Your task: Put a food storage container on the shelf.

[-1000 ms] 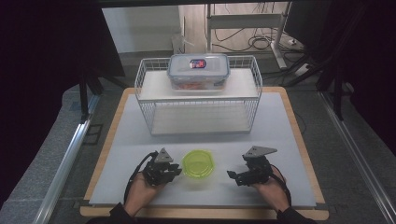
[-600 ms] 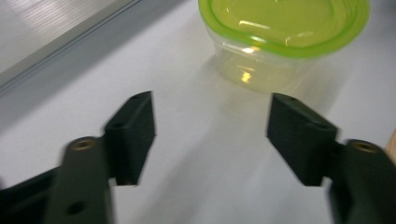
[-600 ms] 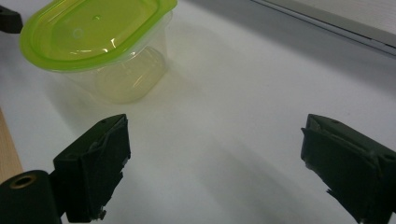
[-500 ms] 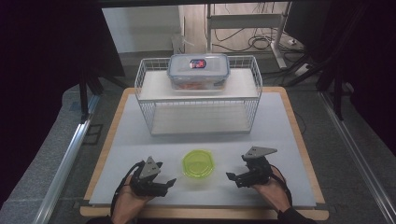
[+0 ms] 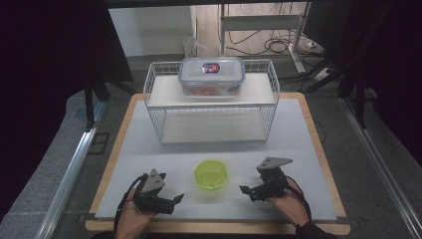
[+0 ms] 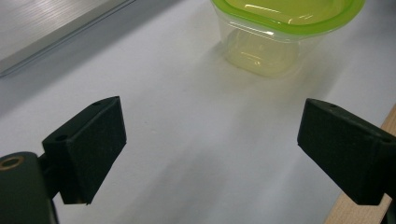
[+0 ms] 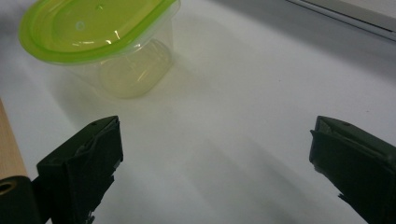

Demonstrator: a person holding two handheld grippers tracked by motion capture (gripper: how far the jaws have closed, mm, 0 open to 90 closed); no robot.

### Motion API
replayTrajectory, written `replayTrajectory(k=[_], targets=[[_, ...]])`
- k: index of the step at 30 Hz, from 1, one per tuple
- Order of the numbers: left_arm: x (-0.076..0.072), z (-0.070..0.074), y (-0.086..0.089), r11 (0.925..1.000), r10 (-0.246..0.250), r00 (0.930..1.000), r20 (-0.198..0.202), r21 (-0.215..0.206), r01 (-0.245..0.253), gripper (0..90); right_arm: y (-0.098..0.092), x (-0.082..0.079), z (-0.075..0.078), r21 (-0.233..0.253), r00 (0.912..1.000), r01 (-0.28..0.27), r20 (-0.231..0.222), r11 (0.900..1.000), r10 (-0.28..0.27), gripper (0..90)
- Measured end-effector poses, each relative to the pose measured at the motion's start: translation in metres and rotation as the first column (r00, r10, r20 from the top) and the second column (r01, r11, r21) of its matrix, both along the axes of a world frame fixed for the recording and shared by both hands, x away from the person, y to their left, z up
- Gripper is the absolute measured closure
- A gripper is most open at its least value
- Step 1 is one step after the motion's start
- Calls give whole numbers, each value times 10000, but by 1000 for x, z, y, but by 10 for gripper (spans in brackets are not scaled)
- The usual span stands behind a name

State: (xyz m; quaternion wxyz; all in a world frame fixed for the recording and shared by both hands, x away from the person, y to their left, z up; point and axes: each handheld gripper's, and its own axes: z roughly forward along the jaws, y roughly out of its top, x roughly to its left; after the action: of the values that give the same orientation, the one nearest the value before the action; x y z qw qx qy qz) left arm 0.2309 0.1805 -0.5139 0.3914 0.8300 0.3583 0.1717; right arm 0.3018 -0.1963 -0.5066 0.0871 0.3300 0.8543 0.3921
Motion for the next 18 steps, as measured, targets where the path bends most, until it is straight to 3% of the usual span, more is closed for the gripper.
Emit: replayTrajectory(k=[4, 8, 13, 16, 18], targets=[[0, -1, 0, 9995, 56, 10000, 31, 311, -57, 78, 3, -1, 3, 47, 9999, -91, -49, 9999, 91, 34], [0, -1, 0, 9994, 77, 10000, 46, 350, -78, 78, 5, -4, 4, 55, 9999, -165, 31, 9998, 165, 17], [0, -3, -1, 9977, -2, 10000, 20, 673, 0, 81, 8, -5, 6, 147, 9993, -115, -348, 9998, 121, 15], [-1, -3, -3, 9971, -46, 10000, 53, 764, 42, 82, 11, -7, 11, 98, 9996, 20, -290, 10000, -17, 115], [-1, -3, -3, 9969, -44, 10000, 82, 781, 38, 82, 12, -7, 15, 386, 9991, 167, -389, 9991, -152, 186]])
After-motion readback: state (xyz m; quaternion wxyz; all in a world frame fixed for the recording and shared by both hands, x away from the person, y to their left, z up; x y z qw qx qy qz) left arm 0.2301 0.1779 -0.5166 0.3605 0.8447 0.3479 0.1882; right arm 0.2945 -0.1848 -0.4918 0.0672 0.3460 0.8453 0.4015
